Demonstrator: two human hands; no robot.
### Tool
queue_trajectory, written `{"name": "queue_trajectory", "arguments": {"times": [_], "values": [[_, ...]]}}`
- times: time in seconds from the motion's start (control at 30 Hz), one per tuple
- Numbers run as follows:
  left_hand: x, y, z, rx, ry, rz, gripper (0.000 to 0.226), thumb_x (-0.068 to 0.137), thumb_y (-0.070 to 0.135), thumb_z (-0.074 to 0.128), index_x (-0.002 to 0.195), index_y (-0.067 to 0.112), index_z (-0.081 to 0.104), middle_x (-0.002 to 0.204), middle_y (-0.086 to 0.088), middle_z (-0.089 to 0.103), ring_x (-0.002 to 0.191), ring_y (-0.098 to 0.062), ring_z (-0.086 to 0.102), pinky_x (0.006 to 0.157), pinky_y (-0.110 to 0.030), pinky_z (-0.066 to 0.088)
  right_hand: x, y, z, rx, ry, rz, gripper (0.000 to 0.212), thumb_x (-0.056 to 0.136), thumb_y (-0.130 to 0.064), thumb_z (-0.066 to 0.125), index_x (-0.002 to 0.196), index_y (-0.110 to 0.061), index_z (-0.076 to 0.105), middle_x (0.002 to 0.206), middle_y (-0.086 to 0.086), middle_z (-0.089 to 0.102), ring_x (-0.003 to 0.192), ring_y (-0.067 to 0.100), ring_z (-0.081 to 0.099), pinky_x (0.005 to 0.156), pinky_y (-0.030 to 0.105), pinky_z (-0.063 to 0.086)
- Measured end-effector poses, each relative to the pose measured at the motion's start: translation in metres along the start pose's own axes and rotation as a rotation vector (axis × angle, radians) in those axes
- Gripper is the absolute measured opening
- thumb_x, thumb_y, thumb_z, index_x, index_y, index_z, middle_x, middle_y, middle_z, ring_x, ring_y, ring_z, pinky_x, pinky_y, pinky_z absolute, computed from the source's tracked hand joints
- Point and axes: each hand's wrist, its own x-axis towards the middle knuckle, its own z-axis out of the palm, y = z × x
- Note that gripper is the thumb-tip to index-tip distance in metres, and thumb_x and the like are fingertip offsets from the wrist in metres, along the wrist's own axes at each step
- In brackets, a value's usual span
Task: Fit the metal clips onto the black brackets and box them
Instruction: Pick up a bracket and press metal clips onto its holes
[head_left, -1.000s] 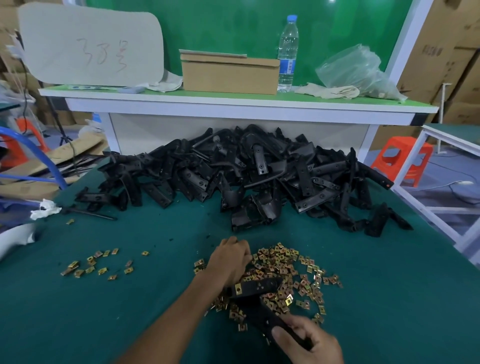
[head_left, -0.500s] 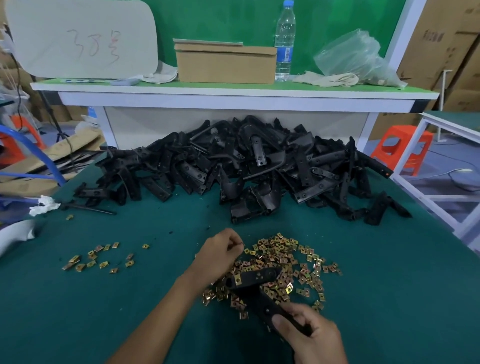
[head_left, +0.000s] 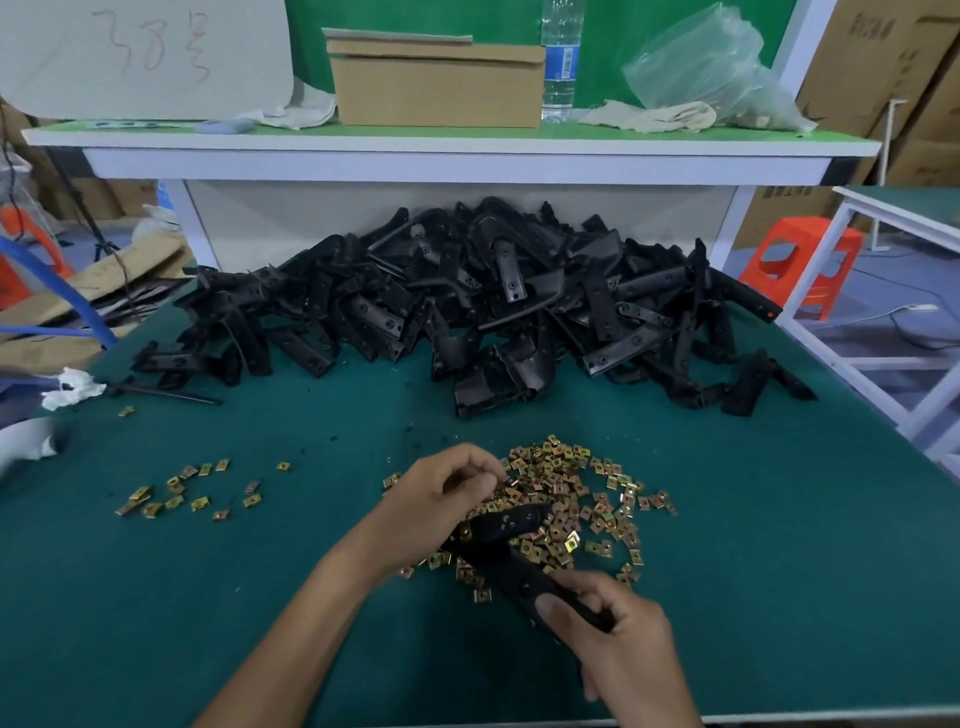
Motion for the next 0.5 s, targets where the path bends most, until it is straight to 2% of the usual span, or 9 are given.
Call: {"name": "queue_trajectory", "arguments": {"times": [0.3,0.5], "values": [[-0.0073,0.0069,-0.0018,-0.136,-0.012,-0.075,0.024,0.097,0.002,0.056,0.095,0.020,0.072,0.086,0.011,0.071,0.081,0.000,0.063,0.072,-0.015,0.047,-0.0001,-0.0007,-0.0009,0.010,-0.002,-0.005,0.028,0.082,-0.024,0.085,0.085,-0.051,0.076,0.059,-0.003,0.062,0.036,0.020,0.051,0.036,0.023,0.040],[-0.0105,0.0100,0.0007,-0.073,-0.078,-0.066,0.017,0.099,0.014,0.061,0.108,0.028,0.066,0.100,0.002,0.073,0.091,-0.012,0.064,0.083,-0.025,0.049,-0.0003,-0.0003,-0.0017,0.026,-0.013,-0.009,0.025,0.082,-0.027,0.083,0.087,-0.050,0.076,0.059,-0.001,0.062,0.036,0.022,0.051,0.038,0.023,0.039]]}}
